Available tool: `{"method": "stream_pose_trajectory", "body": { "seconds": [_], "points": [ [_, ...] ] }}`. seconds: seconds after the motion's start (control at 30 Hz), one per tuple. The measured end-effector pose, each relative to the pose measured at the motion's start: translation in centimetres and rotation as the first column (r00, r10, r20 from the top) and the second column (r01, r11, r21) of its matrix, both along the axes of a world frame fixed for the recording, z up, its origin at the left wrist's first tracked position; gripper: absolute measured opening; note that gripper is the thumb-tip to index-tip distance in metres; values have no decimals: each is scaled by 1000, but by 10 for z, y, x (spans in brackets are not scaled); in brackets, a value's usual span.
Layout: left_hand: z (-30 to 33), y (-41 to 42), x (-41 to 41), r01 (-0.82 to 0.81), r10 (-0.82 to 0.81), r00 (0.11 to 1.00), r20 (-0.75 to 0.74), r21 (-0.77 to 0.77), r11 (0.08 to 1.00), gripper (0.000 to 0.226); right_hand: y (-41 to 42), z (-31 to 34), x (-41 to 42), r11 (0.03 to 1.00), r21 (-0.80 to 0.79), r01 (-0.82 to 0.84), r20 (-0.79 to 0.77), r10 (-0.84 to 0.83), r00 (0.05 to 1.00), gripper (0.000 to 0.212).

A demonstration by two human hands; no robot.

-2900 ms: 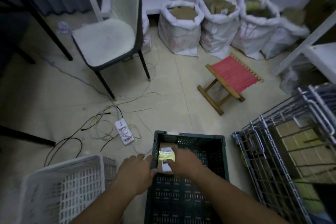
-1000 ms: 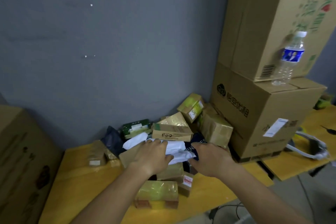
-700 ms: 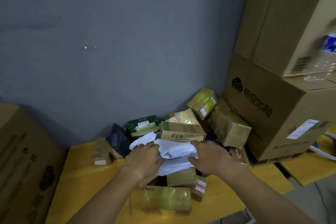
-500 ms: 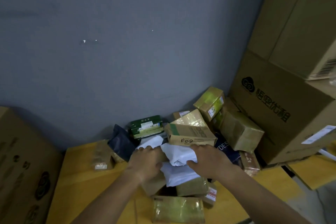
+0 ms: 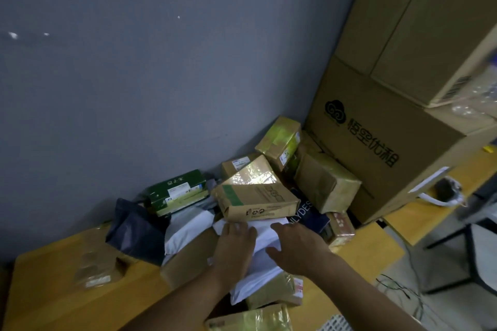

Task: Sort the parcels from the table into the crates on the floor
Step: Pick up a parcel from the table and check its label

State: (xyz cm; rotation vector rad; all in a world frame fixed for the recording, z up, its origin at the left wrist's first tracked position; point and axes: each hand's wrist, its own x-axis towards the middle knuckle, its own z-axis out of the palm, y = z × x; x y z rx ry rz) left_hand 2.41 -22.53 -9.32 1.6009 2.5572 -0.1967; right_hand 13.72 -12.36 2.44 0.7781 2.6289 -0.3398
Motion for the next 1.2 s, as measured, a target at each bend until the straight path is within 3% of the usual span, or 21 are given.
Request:
{"method": "stream_pose_trajectory", "body": {
  "seconds": [0.23,0.5,0.6,0.8,0.9,1.07,1.13,1.2],
  "points": [
    [-14,15,-12,85,-81,992,-100,33,996,46,13,-4,18,998,10,70,6,-70,998,56],
    [-23,27,-23,89,-90,995,-31,-7,996,63,21,4,30,993,1,115,-21,-115,993,47],
    [-16,29,-22,123,-123,990,-74,3,992,62,22,9,34,993,3,118,-19,-118,993,46],
    [6,25,-30,171,-174,983,-57,-48,984,81,23,10,45,991,1,137,-25,-137,990,44],
    [37,21,-31,160,-161,987,20,61,985,75,25,15,46,989,-20,144,-33,-144,989,42],
    [82,6,-41,-21,-67,944,324,259,966,62,25,30,38,980,-90,180,-80,-187,979,41],
    [98,-2,-51,-142,-21,869,494,290,946,51,24,38,33,981,-96,171,-90,-179,980,46],
    [115,-12,-58,-284,-26,703,711,313,906,40,24,49,26,980,-115,161,-96,-172,980,53]
  ]
}}
